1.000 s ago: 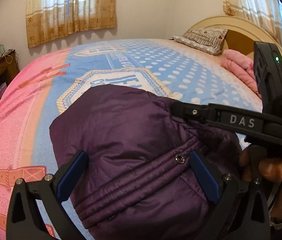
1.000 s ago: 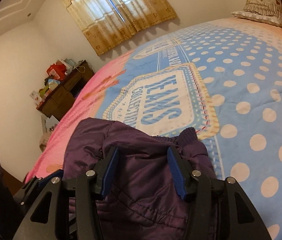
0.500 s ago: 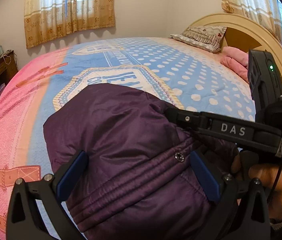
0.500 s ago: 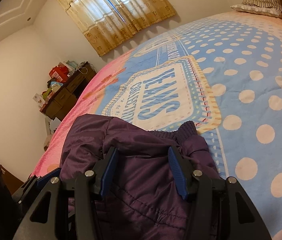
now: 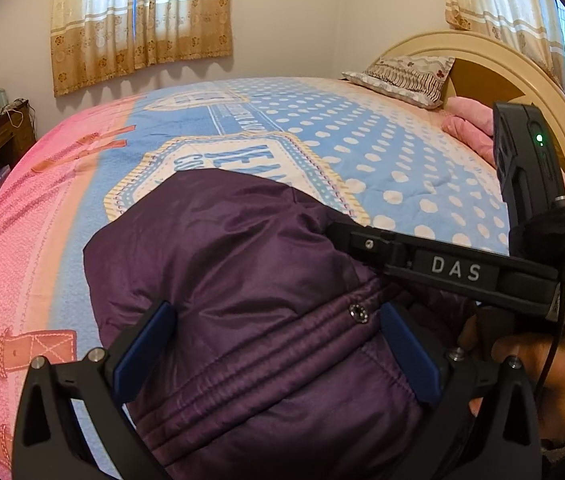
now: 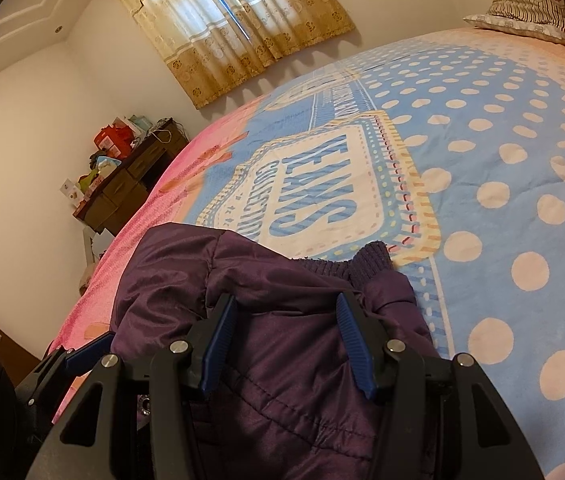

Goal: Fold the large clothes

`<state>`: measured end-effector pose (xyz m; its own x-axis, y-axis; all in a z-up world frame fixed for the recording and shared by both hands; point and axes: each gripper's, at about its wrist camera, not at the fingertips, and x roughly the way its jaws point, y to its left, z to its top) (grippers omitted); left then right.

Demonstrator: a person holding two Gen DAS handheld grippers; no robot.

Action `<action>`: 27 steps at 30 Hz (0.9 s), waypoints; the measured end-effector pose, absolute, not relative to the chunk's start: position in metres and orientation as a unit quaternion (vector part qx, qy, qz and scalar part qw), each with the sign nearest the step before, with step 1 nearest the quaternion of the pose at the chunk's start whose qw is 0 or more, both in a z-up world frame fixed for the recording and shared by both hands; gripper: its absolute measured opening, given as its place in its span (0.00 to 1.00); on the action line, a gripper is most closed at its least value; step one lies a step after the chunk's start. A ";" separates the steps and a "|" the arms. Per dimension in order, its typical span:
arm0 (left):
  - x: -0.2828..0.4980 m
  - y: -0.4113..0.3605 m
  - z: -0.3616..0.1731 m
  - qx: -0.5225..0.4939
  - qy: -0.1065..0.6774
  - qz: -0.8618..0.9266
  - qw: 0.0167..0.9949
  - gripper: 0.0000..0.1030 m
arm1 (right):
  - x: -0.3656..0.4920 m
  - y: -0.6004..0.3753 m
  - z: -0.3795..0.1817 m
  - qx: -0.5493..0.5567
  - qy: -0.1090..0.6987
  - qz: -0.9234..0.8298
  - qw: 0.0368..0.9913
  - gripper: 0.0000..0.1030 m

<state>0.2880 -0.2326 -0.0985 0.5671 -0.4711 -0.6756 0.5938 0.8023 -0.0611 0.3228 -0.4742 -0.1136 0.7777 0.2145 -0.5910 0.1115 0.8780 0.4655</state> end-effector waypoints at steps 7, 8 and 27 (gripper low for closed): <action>0.288 -0.233 -0.099 0.088 0.353 -0.302 0.881 1.00 | 0.323 -0.474 -0.115 0.250 0.330 0.030 0.910 0.52; 0.288 -0.234 -0.099 0.088 0.353 -0.302 0.881 1.00 | 0.323 -0.474 -0.115 0.251 0.330 0.031 0.910 0.52; 0.309 -0.131 -0.126 -0.140 0.438 -0.337 0.821 1.00 | 0.287 -0.503 -0.097 0.182 0.376 0.017 0.908 0.90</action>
<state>0.3089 -0.1314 -0.1262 0.3884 -0.6767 -0.6255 0.4316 0.7333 -0.5254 0.2874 -0.5029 -0.0966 0.7166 0.1681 -0.6769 0.1052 0.9334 0.3432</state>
